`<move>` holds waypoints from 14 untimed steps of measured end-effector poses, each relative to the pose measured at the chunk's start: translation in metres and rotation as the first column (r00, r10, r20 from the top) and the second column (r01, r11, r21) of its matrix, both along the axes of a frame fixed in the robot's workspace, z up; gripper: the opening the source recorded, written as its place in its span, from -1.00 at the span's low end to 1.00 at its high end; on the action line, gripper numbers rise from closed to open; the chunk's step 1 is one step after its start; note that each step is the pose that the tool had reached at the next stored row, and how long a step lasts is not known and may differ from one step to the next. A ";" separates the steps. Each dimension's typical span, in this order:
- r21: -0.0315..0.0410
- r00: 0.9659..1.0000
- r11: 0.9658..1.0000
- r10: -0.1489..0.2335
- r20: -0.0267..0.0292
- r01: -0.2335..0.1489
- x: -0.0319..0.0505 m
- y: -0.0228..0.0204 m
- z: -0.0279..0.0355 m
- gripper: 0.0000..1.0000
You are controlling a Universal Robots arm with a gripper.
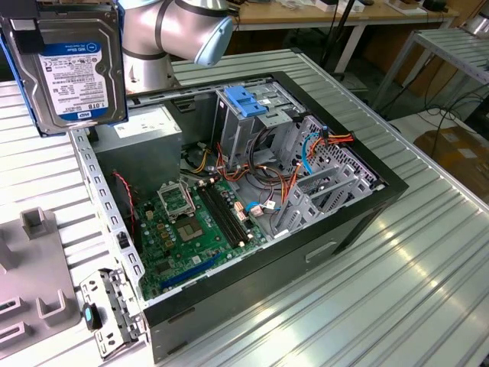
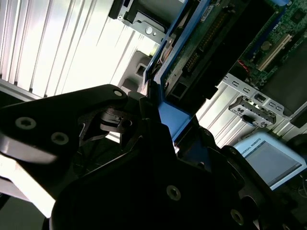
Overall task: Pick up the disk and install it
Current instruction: 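Pick up the disk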
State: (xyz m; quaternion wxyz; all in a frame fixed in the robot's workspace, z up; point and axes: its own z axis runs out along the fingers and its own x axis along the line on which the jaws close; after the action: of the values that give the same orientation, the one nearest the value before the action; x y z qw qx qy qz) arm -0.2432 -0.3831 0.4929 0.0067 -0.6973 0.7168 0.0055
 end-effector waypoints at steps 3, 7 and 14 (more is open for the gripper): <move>0.000 1.000 1.000 0.000 0.000 0.000 0.0019 -0.0009 0.0000 -0.25; 0.000 1.000 1.000 0.000 0.000 0.000 0.0039 -0.0018 0.0000 -0.25; 0.000 1.000 1.000 0.000 0.000 0.000 0.0062 -0.0026 0.0000 -0.25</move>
State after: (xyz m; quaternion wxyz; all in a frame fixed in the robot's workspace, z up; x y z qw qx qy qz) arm -0.2370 -0.3857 0.4928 0.0068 -0.6973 0.7168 0.0054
